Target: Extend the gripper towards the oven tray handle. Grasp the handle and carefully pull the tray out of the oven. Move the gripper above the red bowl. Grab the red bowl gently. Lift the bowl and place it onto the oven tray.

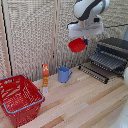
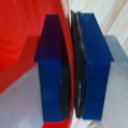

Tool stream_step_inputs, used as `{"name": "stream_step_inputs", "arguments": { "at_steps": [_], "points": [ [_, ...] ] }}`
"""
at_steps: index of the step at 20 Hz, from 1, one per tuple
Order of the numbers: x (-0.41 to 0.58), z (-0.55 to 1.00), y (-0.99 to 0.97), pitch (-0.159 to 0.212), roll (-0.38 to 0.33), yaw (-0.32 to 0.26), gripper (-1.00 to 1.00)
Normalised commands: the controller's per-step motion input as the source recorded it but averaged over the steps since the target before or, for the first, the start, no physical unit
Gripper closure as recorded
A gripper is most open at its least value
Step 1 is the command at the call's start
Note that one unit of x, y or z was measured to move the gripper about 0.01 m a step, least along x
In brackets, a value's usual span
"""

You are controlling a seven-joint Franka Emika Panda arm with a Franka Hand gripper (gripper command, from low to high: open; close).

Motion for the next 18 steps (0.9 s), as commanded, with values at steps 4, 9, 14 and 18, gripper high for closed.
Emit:
{"name": "stream_step_inputs", "arguments": {
  "at_steps": [4,9,14,18],
  "points": [
    [0.000,0.03,-0.78,0.000,0.001,-0.154,1.00],
    [0.006,0.00,-0.81,-0.016,0.008,-0.138,1.00],
    [0.042,0.00,-0.86,-0.036,0.018,-0.111,1.00],
    [0.039,0.00,-0.86,-0.025,0.009,-0.114,1.00]
  ]
}}
